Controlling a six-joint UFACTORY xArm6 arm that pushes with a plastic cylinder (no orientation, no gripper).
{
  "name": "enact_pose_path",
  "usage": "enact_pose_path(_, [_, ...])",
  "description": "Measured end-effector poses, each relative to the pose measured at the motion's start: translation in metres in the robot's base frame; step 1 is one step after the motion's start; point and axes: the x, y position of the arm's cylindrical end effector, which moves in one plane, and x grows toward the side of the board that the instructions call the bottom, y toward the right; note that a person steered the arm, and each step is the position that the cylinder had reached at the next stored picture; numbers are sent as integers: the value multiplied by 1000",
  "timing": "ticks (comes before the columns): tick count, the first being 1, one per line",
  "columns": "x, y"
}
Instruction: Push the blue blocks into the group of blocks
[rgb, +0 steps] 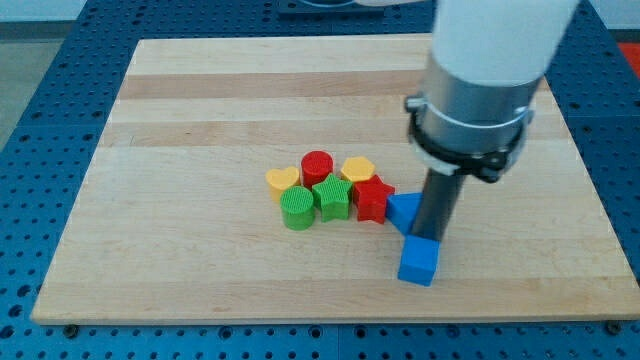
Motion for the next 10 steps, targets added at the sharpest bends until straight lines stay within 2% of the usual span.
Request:
enact_pose_path(1, [-5, -6])
enact_pose_path(2, [-34, 34])
enact_pose_path(3, [-20, 61])
enact_pose_path(4, [11, 35])
enact_pose_path(7, [17, -43])
enact_pose_path(8, [17, -35])
enact_pose_path(9, [36, 17])
enact_pose_path(10, [73, 17])
